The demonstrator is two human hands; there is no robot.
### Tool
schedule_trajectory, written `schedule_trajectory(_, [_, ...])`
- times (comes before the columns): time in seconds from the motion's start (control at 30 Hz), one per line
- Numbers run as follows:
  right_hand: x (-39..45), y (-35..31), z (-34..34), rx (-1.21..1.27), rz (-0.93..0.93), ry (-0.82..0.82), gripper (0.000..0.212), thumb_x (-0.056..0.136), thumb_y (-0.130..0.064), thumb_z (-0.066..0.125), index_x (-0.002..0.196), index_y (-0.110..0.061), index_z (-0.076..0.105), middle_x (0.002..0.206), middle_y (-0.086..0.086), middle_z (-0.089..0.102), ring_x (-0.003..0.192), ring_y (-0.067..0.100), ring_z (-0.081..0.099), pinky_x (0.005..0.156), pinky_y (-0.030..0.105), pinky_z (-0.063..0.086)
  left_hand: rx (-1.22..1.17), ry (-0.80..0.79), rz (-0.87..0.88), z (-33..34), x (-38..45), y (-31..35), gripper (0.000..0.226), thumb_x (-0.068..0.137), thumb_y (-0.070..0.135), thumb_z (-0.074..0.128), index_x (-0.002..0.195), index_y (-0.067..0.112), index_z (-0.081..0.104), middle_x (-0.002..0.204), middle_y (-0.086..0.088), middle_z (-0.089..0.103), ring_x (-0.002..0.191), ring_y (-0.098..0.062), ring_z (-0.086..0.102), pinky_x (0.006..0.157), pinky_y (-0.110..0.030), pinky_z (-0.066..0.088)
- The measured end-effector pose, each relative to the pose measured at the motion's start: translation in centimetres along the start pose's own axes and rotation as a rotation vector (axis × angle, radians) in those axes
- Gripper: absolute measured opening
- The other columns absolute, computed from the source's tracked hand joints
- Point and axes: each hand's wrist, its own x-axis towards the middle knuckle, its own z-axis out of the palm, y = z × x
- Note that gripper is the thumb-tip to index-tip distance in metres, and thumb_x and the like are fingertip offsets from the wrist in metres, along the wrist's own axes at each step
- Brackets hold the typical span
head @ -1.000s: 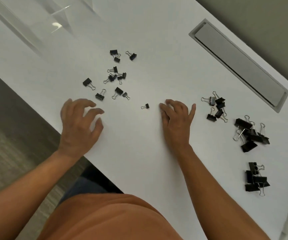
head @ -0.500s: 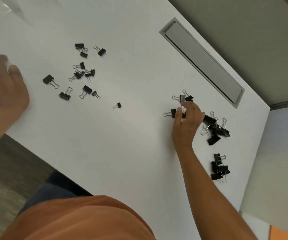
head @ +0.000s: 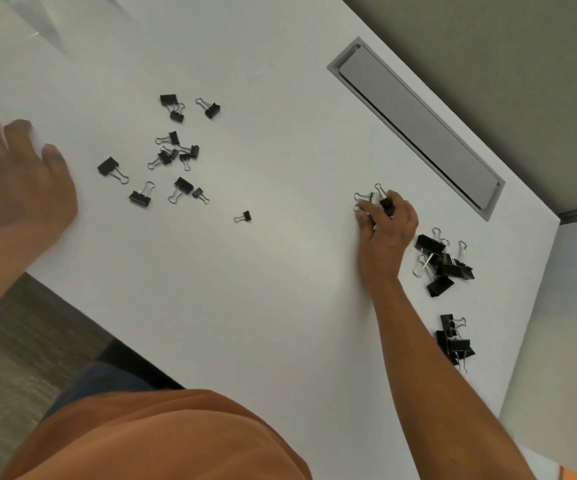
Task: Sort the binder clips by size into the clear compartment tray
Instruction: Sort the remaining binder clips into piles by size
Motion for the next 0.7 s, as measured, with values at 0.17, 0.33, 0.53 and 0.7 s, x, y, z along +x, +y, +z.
schedule_trajectory(0.17, [-1.9,-6.2,0.0,0.223,-0.058,0.069,0.018,0.1,-0.025,0.069,0.117,-0.022,0.074,0.132,-0.001,0.058,0.126,0.021,0.05,0.098,0.052,0.052,0.003,-0.066,0.025,-1.4,-1.1,1.2,0.048,0.107,0.039,0.027,0.147,0.014,0.033,0.164,-0.016,0.026,0.157,-0.041,0.016,0.126,-0.065,0.011])
schedule_trajectory(0.33, [-6.8,-14.3,2.2,0.387,-0.28,-0.393,0.036,0.101,-0.02,0.071,0.137,-0.021,0.066,0.137,-0.011,0.063,0.128,0.015,0.054,0.109,0.028,0.045,0.038,-0.116,-0.009,-1.6,-1.0,1.6,0.048,0.107,0.04,0.027,0.148,0.016,0.034,0.167,-0.014,0.024,0.158,-0.038,0.015,0.126,-0.064,0.01])
schedule_trajectory(0.53, [-8.0,-16.7,4.1,0.419,-0.225,-0.342,0.018,0.097,-0.006,0.072,0.113,-0.013,0.076,0.107,-0.017,0.067,0.106,0.017,0.065,0.093,0.039,0.056,0.061,-0.114,-0.017,-1.6,-1.2,1.7,0.047,0.108,0.04,0.027,0.148,0.017,0.034,0.167,-0.012,0.026,0.158,-0.037,0.017,0.126,-0.063,0.012])
schedule_trajectory(0.7, [-10.1,-19.8,5.6,0.416,-0.473,-0.389,0.013,0.097,-0.004,0.072,0.108,-0.01,0.076,0.106,-0.005,0.073,0.097,0.019,0.065,0.088,0.037,0.055,0.09,-0.108,-0.02,-1.5,-1.1,1.8,0.047,0.108,0.04,0.027,0.149,0.017,0.034,0.166,-0.013,0.027,0.157,-0.037,0.019,0.126,-0.063,0.015])
